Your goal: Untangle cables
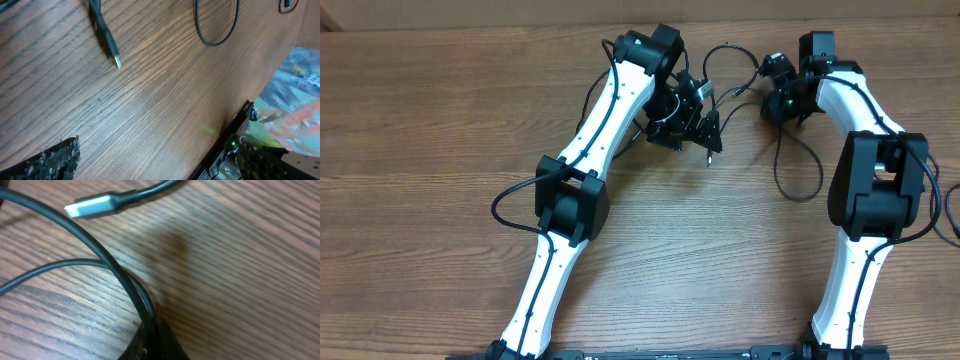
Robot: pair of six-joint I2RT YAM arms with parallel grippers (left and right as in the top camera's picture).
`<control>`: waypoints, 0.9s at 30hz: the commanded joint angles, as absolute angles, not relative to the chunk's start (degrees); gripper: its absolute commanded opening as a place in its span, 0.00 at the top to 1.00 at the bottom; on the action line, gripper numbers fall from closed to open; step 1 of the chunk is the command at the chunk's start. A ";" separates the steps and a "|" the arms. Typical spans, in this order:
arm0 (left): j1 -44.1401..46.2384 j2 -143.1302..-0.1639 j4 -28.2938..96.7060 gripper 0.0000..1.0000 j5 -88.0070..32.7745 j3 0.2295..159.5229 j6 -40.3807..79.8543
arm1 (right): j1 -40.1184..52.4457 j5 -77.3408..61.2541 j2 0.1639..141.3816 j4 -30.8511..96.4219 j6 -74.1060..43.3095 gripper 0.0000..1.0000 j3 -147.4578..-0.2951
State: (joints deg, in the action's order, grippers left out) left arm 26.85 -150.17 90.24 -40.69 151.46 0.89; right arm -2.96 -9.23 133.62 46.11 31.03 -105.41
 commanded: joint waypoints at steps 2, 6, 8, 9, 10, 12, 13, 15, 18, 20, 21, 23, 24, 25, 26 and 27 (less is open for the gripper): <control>26.37 -150.65 89.65 0.00 -41.50 151.13 -0.01 | -3.29 -1.08 133.60 47.68 20.51 0.96 -116.25; 26.37 -150.65 88.23 0.00 -41.54 151.11 0.01 | -3.29 7.86 133.60 48.97 15.35 0.96 -126.43; 26.37 -150.65 87.72 0.00 -41.56 151.13 0.01 | -3.31 11.73 133.60 48.45 14.72 0.96 -130.58; 26.37 -150.65 87.57 0.01 -41.56 151.13 0.01 | -3.38 13.04 133.60 47.90 14.72 0.96 -131.85; 26.37 -150.65 87.55 0.00 -41.56 151.13 0.01 | -3.55 14.46 133.60 46.81 14.70 0.96 -132.99; 26.37 -150.65 87.57 0.00 -41.56 151.13 0.01 | -4.16 16.86 133.60 44.05 14.41 0.96 -134.06; 26.37 -150.65 87.59 0.00 -41.56 151.11 0.01 | -4.67 18.20 133.60 42.28 13.54 0.96 -134.08; 26.37 -150.65 87.59 0.00 -41.56 151.13 0.01 | -6.00 18.79 133.62 39.53 13.23 0.96 -134.06; 26.37 -150.65 87.59 0.01 -41.54 151.11 0.01 | -8.34 17.65 133.67 36.60 13.21 0.96 -133.80; 26.37 -150.65 87.55 0.00 -41.54 151.13 0.01 | -10.28 16.82 133.75 34.52 11.94 0.96 -133.47; 26.37 -150.65 87.55 0.00 -41.54 151.13 0.01 | -11.27 16.49 133.75 33.63 11.20 0.96 -133.29; 26.37 -150.65 87.57 0.01 -41.52 151.13 0.01 | -13.50 14.76 134.02 32.12 10.24 0.96 -133.08; 26.37 -150.65 87.55 0.00 -41.54 151.13 0.01 | -14.63 13.67 134.32 31.64 10.02 0.96 -133.08; 26.37 -150.65 87.57 0.00 -41.54 151.11 0.01 | -15.55 13.41 134.61 31.20 9.30 0.96 -133.08; 26.37 -150.65 87.57 0.00 -41.54 151.13 0.01 | -16.67 13.39 134.96 30.85 8.67 0.96 -133.08; 26.37 -150.65 87.57 0.00 -41.54 151.13 0.01 | -17.43 13.37 135.52 30.61 8.47 0.96 -133.08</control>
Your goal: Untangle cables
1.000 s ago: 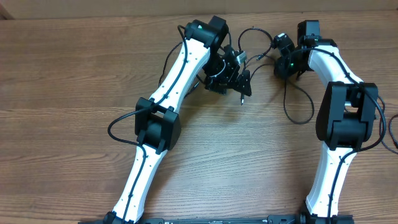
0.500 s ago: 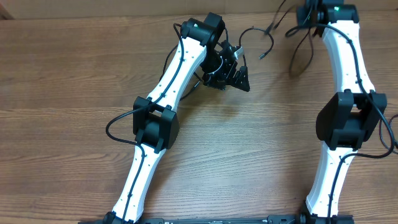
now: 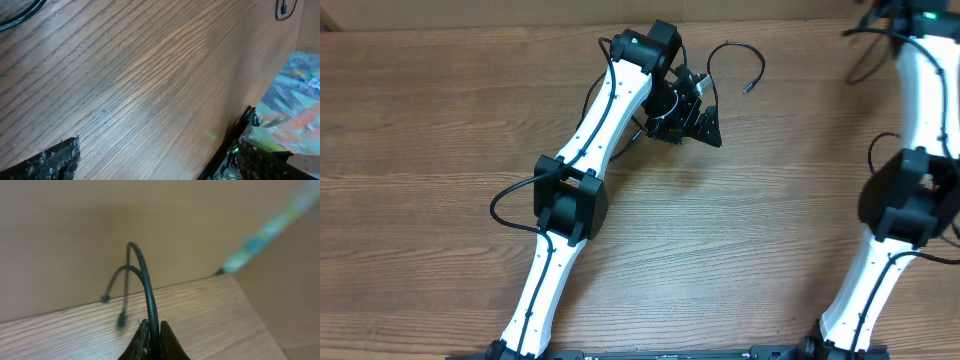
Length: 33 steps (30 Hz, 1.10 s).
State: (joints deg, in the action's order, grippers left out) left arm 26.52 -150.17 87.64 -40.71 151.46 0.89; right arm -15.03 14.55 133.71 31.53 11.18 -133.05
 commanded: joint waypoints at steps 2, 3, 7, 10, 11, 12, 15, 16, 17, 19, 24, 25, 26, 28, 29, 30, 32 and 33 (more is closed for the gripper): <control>26.37 -150.65 87.57 0.01 -41.54 151.13 0.01 | -19.07 11.68 136.68 30.72 7.88 0.96 -133.08; 26.37 -150.65 87.57 0.00 -41.54 151.11 0.01 | -19.66 10.44 137.14 30.98 7.88 0.96 -133.08; 26.37 -150.65 87.55 0.00 -41.52 151.11 0.01 | -20.49 8.88 140.46 31.18 7.68 0.96 -133.08; 26.37 -150.65 87.39 0.00 -41.54 151.13 0.01 | -20.14 8.88 143.11 30.87 7.66 0.96 -133.08; 26.37 -150.65 87.15 0.00 -41.54 151.13 0.01 | -19.88 8.86 143.87 30.63 7.66 0.96 -133.08; 26.37 -150.65 86.96 0.00 -41.54 151.13 0.03 | -19.57 8.86 144.46 30.44 7.66 0.96 -133.08; 26.37 -150.65 86.50 0.01 -41.54 151.13 0.03 | -18.83 8.91 146.15 30.06 7.40 0.96 -133.08; 26.37 -150.65 86.52 0.00 -41.54 151.13 0.03 | -18.70 8.88 146.69 29.98 7.25 0.96 -133.08; 26.37 -150.65 86.56 0.00 -41.54 151.13 0.16 | -18.70 8.91 146.82 29.91 6.72 0.96 -133.08; 26.37 -150.65 86.56 0.01 -41.54 151.13 0.23 | -18.70 8.93 147.15 29.95 5.45 0.96 -133.08; 26.37 -150.65 86.76 0.00 -41.54 151.11 0.21 | -18.74 9.80 146.15 32.40 2.96 0.00 -133.25; 26.37 -150.65 86.76 0.00 -41.54 151.13 0.21 | -18.76 10.00 145.62 33.08 2.96 0.00 -133.25; 26.37 -150.65 86.74 0.00 -41.54 151.13 0.21 | -18.74 10.04 144.88 33.82 2.98 0.00 -133.25; 26.37 -150.65 86.65 0.00 -41.45 151.13 0.19 | -18.39 10.00 142.80 35.75 2.96 0.00 -133.25; 26.30 -150.65 86.52 0.00 -41.36 151.13 0.19 | -18.13 9.98 141.27 36.86 2.96 0.00 -133.25; 26.22 -150.65 86.50 0.00 -41.30 151.13 0.19 | -17.87 9.76 139.72 38.06 2.94 0.00 -133.25; 25.71 -150.65 86.50 0.00 -40.27 151.15 0.32 | -17.17 7.03 136.70 40.99 2.98 0.00 -133.25; 25.39 -150.65 86.54 0.00 -39.90 151.28 0.69 | -16.67 4.36 134.98 43.13 2.98 0.00 -133.25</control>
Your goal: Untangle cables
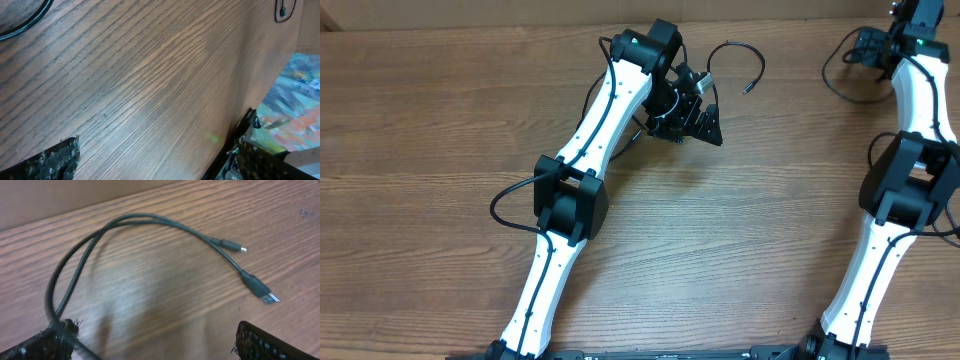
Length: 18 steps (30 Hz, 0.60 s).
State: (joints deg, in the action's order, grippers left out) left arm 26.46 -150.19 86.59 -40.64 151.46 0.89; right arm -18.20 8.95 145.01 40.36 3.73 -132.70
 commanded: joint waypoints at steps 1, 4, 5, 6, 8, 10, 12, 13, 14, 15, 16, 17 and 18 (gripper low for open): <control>25.02 -150.63 86.54 0.00 -39.75 151.44 1.23 | -16.32 2.63 134.15 44.36 2.98 0.00 -133.25; 22.81 -150.17 87.50 0.00 -39.81 153.27 3.03 | -14.66 -3.09 131.81 48.58 2.98 0.00 -133.25; 22.02 -149.80 88.09 0.00 -39.83 154.15 3.01 | -14.20 -4.60 131.68 49.39 2.96 0.00 -133.25; 21.12 -149.25 88.71 0.00 -39.68 155.20 2.98 | -13.67 -6.63 131.68 50.33 2.87 0.00 -133.25; 19.11 -147.70 90.02 0.00 -37.85 157.71 2.98 | -12.56 -10.83 131.70 52.93 1.61 0.00 -133.19; 17.08 -145.56 92.01 0.00 -34.41 161.05 3.01 | -11.33 -15.16 131.72 55.81 1.28 0.00 -133.12; 15.31 -142.74 94.39 0.00 -29.61 164.77 2.98 | -9.98 -19.29 131.72 57.17 1.50 0.00 -133.12; 14.74 -141.47 95.13 0.00 -27.66 166.10 2.98 | -9.26 -21.04 131.72 57.60 1.74 0.00 -133.12; 14.13 -139.85 95.83 0.00 -25.65 167.48 2.98 | -8.32 -22.76 131.72 58.46 1.69 0.00 -133.12; 13.65 -138.19 96.36 0.00 -24.21 168.55 3.01 | -7.27 -24.60 131.74 59.51 1.65 0.00 -133.12; 13.28 -136.49 96.82 0.00 -23.38 169.42 3.01 | -5.93 -26.28 131.79 60.69 1.48 0.00 -133.10; 12.99 -134.56 96.79 0.00 -23.31 169.95 3.01 | -4.40 -27.40 131.81 61.91 1.50 0.00 -132.88; 12.82 -133.14 96.79 0.00 -23.31 170.06 2.98 | -2.94 -27.53 131.81 62.65 1.50 0.00 -132.62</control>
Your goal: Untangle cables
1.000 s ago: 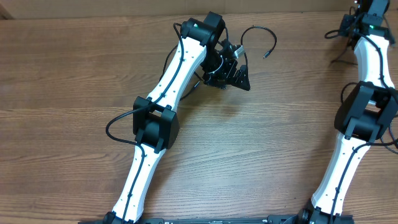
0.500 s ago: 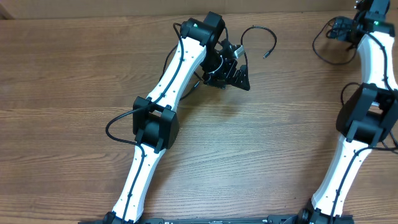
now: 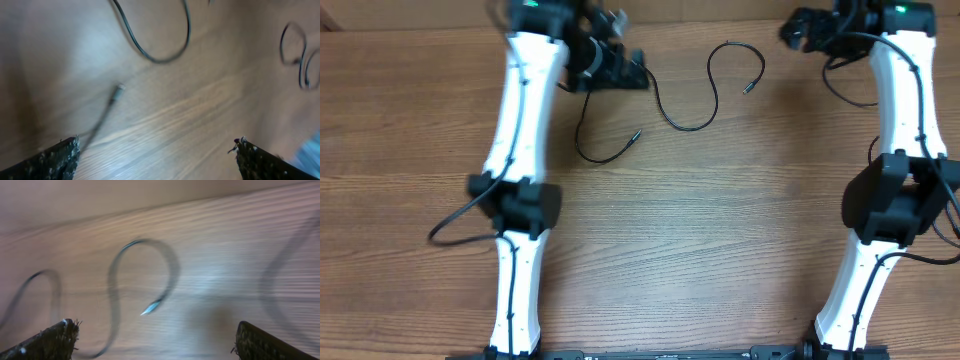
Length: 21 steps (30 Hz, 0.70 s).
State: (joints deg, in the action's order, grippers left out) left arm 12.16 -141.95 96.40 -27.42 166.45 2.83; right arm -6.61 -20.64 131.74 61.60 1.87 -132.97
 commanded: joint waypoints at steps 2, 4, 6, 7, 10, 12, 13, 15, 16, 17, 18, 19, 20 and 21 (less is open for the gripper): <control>12.67 -129.84 96.79 0.00 -21.34 170.04 2.96 | 0.73 -27.46 131.81 63.66 2.52 0.00 -132.33; 12.71 -126.96 96.82 0.00 -18.65 170.04 2.98 | 4.49 -25.61 131.81 63.72 6.15 0.00 -132.33; 12.69 -124.68 96.82 0.00 -17.19 170.04 2.98 | 7.77 -20.62 131.81 63.33 7.57 0.00 -132.33; 12.67 -123.52 96.79 0.00 -16.21 170.04 3.01 | 9.58 -17.19 131.81 63.24 7.57 0.00 -132.33; 12.67 -121.12 96.79 0.00 -14.06 170.04 3.01 | 13.37 -12.38 132.62 63.59 7.70 0.00 -132.31; 12.64 -119.59 96.82 0.00 -12.32 169.99 3.01 | 15.05 -11.27 133.25 63.42 8.58 0.00 -132.00; 12.64 -118.89 96.82 0.00 -11.33 169.99 3.01 | 15.68 -11.11 133.60 63.16 9.19 0.00 -131.68; 12.64 -117.54 96.82 0.00 -9.47 169.97 3.01 | 16.45 -11.11 134.30 62.43 9.52 0.00 -130.76; 12.56 -116.84 96.82 0.01 -8.71 169.97 3.03 | 16.51 -11.16 134.61 62.13 9.50 0.00 -130.26; 12.34 -116.16 96.82 0.00 -8.54 169.97 3.01 | 16.49 -11.16 134.91 61.76 9.52 0.00 -129.73; 12.05 -115.48 96.82 0.00 -8.58 169.95 3.01 | 16.49 -11.18 135.37 61.39 9.54 0.00 -129.14; 11.66 -114.65 96.82 0.00 -8.58 169.77 3.03 | 16.49 -11.18 135.76 61.17 9.61 0.00 -128.33; 11.33 -113.82 96.82 0.00 -8.56 169.42 3.03 | 16.49 -11.27 136.35 61.01 10.39 0.00 -127.72; 10.94 -113.08 96.79 0.00 -8.58 169.01 3.05 | 16.49 -11.62 136.68 61.12 11.86 0.00 -126.91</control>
State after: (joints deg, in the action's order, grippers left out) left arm 12.21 -117.86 96.71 -10.61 169.71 2.83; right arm 17.15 -12.58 134.45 61.14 9.23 -129.01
